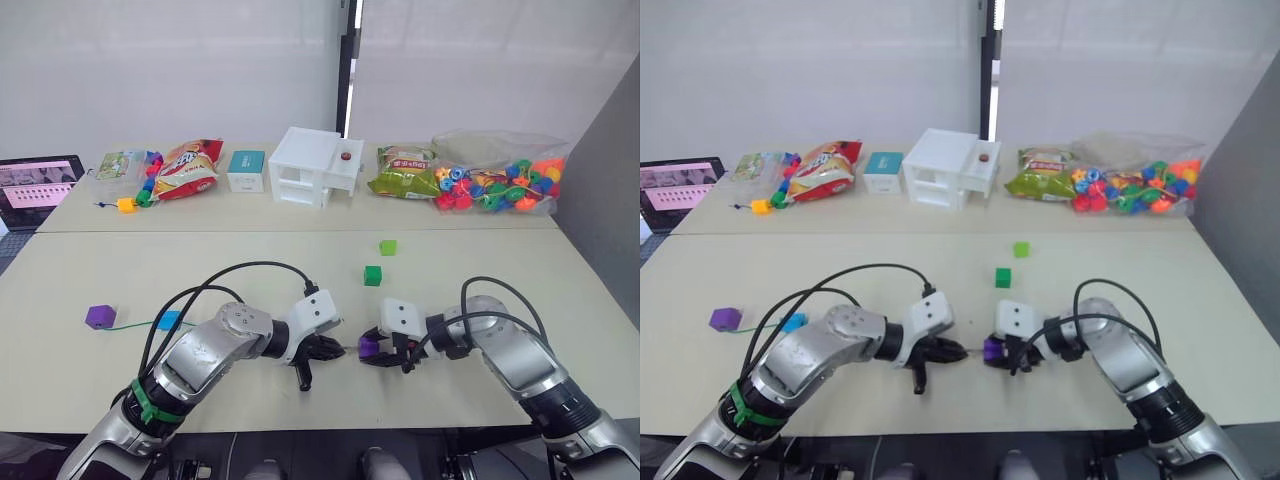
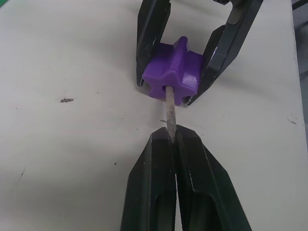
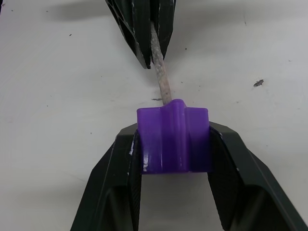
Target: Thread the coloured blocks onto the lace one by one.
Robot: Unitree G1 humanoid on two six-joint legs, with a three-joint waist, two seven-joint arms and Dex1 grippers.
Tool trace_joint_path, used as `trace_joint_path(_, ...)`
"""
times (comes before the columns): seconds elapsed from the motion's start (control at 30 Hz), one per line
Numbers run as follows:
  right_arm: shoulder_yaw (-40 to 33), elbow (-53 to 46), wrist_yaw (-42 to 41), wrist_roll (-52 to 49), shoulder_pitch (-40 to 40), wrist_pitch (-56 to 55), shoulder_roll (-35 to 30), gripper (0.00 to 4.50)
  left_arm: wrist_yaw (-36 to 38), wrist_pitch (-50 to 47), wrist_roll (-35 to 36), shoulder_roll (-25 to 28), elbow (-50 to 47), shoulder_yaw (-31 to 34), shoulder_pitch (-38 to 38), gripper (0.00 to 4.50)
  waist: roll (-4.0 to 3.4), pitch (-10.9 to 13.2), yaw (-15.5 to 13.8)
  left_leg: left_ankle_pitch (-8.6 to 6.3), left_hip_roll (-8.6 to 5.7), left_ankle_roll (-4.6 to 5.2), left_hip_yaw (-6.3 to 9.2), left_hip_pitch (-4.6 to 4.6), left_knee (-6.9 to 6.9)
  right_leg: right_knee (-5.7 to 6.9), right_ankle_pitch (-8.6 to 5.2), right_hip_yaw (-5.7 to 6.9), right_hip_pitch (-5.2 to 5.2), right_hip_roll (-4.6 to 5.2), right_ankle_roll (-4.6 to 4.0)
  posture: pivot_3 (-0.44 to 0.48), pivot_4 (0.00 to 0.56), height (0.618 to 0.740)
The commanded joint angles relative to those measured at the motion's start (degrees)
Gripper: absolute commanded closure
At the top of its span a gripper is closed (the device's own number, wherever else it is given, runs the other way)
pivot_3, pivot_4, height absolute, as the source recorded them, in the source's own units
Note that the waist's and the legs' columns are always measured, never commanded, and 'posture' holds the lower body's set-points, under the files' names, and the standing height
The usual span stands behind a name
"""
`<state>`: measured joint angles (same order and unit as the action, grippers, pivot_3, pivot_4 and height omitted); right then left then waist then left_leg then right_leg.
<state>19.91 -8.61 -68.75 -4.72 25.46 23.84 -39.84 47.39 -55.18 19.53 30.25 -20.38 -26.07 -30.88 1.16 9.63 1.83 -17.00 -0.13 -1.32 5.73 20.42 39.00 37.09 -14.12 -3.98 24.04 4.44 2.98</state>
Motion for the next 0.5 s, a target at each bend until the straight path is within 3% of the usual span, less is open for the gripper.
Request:
trace_joint_path(0.03, 0.5, -1.7, 0.4, -0.5, -0.2, 0.5, 0.8, 3.14, 1.4, 4.0, 0.0, -3.8, 0.5, -2.5, -2.1, 4.5, 0.0, 0.0, -0.2, 0.0, 0.0, 0.0, 0.0, 0.0, 0.01, 0.0, 0.0, 0.0, 0.0, 0.0, 0.0, 0.0, 0.15, 0.74)
trace_joint_path(0.3, 0.8, -1.8, 1.2, -0.4, 0.1, 1.2, 2.0, 3.14, 3.5, 6.6, -1.4, -7.6, 3.3, -4.3, -4.9, 4.5, 0.02, 0.0, -1.0, 0.01, -0.02, -0.01, 0.0, 0.0, 0.1, -0.02, 0.01, 0.0, -0.07, 0.0, 0.01, 0.0, 0.15, 0.74)
trace_joint_path(0.5, 0.3, -1.2, 1.5, -0.4, -0.9, 0.4, 3.2, 3.14, 5.2, 6.7, -1.7, -6.6, 3.3, -3.3, -4.6, 4.5, 0.02, 0.0, -0.9, 0.01, 0.0, -0.01, 0.0, -0.01, 0.1, -0.01, 0.01, 0.0, -0.06, -0.01, 0.01, 0.0, 0.15, 0.74)
